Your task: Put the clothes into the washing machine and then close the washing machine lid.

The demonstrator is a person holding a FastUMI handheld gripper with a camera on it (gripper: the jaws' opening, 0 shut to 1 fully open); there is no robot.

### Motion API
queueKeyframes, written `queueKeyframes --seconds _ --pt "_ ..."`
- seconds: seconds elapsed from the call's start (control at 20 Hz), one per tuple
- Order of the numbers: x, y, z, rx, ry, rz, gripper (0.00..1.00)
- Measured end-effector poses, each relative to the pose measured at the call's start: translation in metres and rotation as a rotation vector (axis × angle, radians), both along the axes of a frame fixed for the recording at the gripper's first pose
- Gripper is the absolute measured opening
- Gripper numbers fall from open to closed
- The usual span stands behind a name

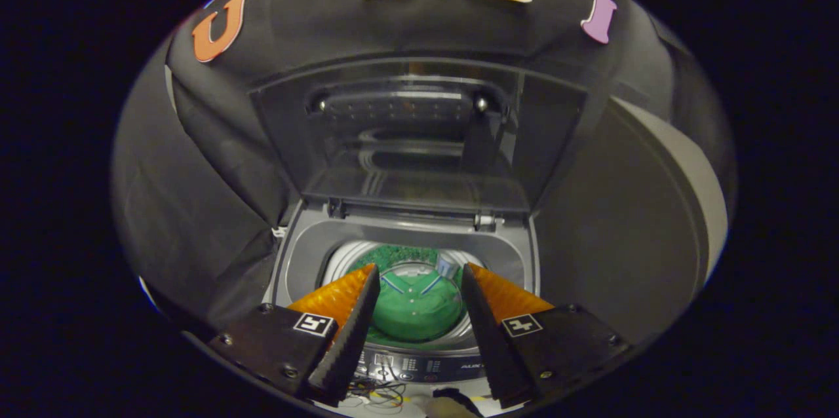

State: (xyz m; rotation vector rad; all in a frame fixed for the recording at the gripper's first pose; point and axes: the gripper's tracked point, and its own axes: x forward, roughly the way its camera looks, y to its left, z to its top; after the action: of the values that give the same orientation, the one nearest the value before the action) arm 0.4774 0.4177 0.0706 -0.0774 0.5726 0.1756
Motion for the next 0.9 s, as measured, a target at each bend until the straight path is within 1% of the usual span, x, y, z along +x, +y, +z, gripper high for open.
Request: queueKeyframes --seconds 0.45,0.9 --pt "0.003 0.002 0.089 -0.014 -0.196 0.020 0.79" --pt "0.033 0.015 0.155 0.017 -0.296 0.004 0.79"
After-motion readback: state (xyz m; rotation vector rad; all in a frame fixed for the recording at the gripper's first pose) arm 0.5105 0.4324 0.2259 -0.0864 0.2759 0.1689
